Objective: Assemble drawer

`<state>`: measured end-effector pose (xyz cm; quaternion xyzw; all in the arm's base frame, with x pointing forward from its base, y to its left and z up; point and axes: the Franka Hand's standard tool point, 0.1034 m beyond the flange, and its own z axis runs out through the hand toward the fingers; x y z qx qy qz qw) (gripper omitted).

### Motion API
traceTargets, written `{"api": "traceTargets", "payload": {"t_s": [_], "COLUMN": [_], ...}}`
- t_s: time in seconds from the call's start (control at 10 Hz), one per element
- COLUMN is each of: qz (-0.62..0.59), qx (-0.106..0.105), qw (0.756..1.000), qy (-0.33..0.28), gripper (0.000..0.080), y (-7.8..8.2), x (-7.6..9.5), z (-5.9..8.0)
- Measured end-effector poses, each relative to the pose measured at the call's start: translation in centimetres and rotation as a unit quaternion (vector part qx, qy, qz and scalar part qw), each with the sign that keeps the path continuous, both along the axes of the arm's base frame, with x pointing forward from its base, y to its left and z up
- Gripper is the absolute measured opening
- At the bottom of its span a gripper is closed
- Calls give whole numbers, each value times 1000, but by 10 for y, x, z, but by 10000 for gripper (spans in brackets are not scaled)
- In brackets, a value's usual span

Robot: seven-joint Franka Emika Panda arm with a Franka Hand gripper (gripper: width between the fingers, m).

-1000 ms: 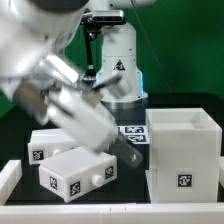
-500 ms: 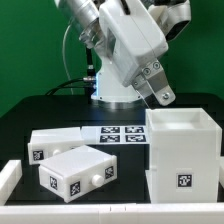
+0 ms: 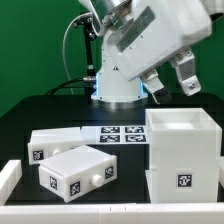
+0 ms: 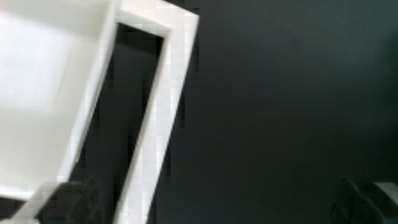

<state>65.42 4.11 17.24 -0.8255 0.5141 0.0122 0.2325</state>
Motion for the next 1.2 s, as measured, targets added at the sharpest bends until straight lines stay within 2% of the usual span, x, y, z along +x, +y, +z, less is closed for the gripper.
{"api": "traceTargets", "payload": {"t_s": [0.1, 0.2, 0.4, 0.5, 0.6, 0.8, 1.0, 1.2], "qz": [12, -22, -18, 6, 87, 232, 246, 248], "qx": [-8, -19, -20, -31, -63, -107, -120, -119], "qw": [1000, 1000, 1000, 999, 994, 965, 960, 959], "qy": [6, -8, -7, -12, -26, -60, -63, -65], "gripper": [649, 649, 649, 649, 649, 649, 649, 649], "y": [10, 13, 13, 13, 10, -5, -18, -15], "x": [-5, -7, -9, -11, -17, -27, -36, -34], "z": [-1, -1, -3, -5, -10, -14, -20, -20]}}
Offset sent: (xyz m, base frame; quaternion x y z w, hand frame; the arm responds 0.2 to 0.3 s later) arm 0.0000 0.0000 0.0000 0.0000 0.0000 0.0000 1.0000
